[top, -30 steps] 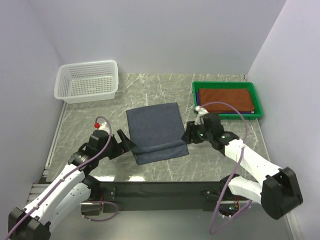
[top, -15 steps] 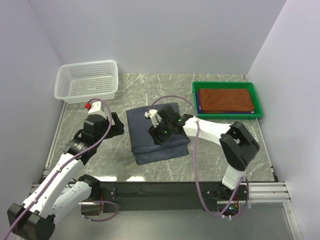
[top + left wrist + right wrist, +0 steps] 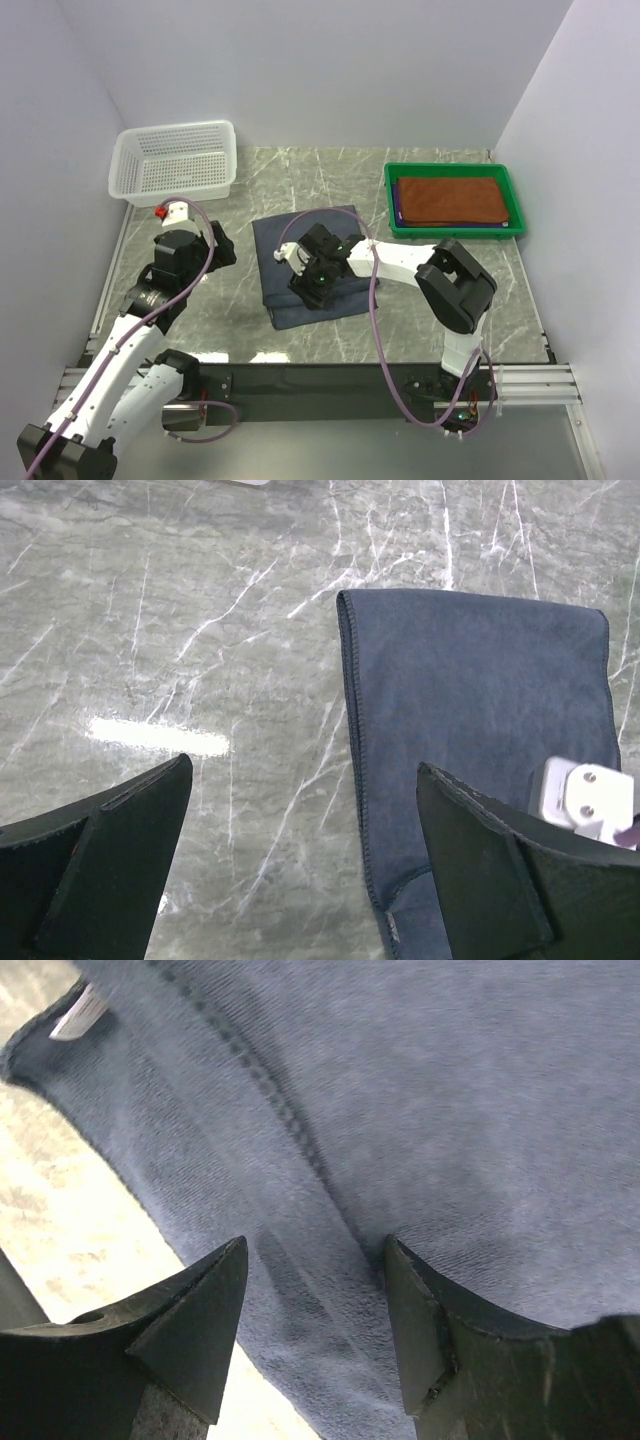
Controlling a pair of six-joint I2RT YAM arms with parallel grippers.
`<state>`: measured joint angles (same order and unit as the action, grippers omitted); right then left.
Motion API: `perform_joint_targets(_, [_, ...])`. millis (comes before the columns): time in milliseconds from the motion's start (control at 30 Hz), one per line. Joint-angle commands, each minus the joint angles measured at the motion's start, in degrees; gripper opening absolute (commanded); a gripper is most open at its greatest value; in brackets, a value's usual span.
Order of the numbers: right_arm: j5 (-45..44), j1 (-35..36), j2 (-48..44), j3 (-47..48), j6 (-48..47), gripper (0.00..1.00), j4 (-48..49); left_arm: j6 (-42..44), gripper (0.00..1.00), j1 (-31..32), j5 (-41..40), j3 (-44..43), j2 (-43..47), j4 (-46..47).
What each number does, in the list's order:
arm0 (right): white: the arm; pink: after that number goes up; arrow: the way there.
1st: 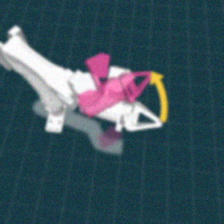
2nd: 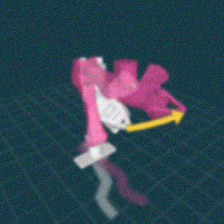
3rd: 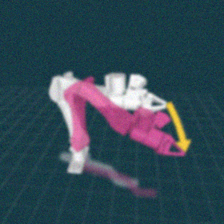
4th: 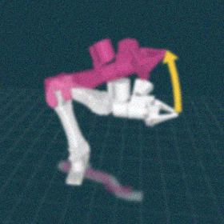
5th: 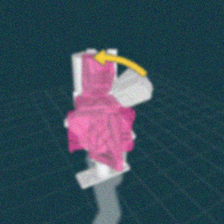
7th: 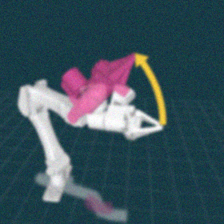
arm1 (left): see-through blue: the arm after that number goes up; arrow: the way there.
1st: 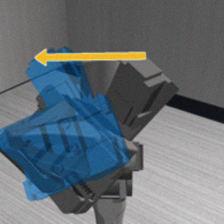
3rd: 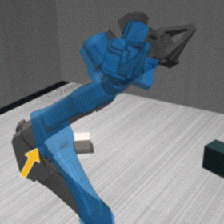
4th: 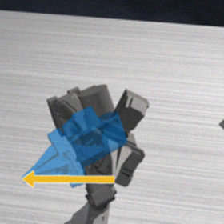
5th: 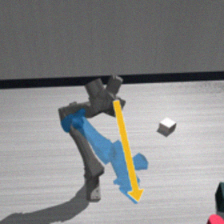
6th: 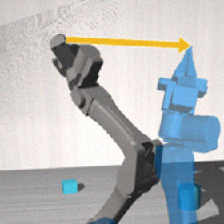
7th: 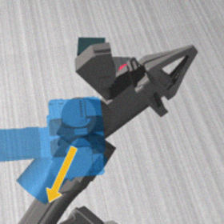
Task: Fold and stack the towels
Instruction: Fold the towel
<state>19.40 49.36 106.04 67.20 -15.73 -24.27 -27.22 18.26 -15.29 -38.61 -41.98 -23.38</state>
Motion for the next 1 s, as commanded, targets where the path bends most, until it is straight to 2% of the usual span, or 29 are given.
perform_joint_targets(0, [1.08, 1.7, -1.53, 0.66, -1.41, 0.63, -2.53, 1.21, 1.0, -0.42, 0.61, 0.03, 0.05, 2.02])
perform_joint_targets(467, [0.37, 8.82, -12.6, -8.22, 3.41, 0.56, -4.03, 0.94, 0.99, -0.68, 1.66, 0.29, -0.56, 1.93])
perform_joint_targets(633, [2.84, 10.66, -12.44, -12.17, 6.76, 0.53, -3.41, 0.68, 0.99, -0.68, 2.8, 0.46, -1.18, 1.93])
perform_joint_targets(700, [2.84, 10.75, -13.22, -13.32, 8.69, 0.49, -2.8, 0.33, 0.99, -0.68, 3.33, 0.55, -1.61, 2.02])
perform_joint_targets(800, [-0.4, 9.79, -18.13, -15.25, 11.85, 0.49, -0.69, -1.16, 0.99, -0.68, 6.57, 0.73, -3.01, 1.93])
perform_joint_targets(867, [-6.9, 8.65, -22.43, -15.17, 15.53, 0.5, -0.16, -3.88, 0.99, -0.51, 12.17, 0.47, -4.07, 1.14])
perform_joint_targets(967, [-15.85, 4.0, -28.66, -16.13, 23.24, 0.51, 1.32, -10.99, 0.97, 0.28, 15.72, 0.73, -6.62, -2.36])
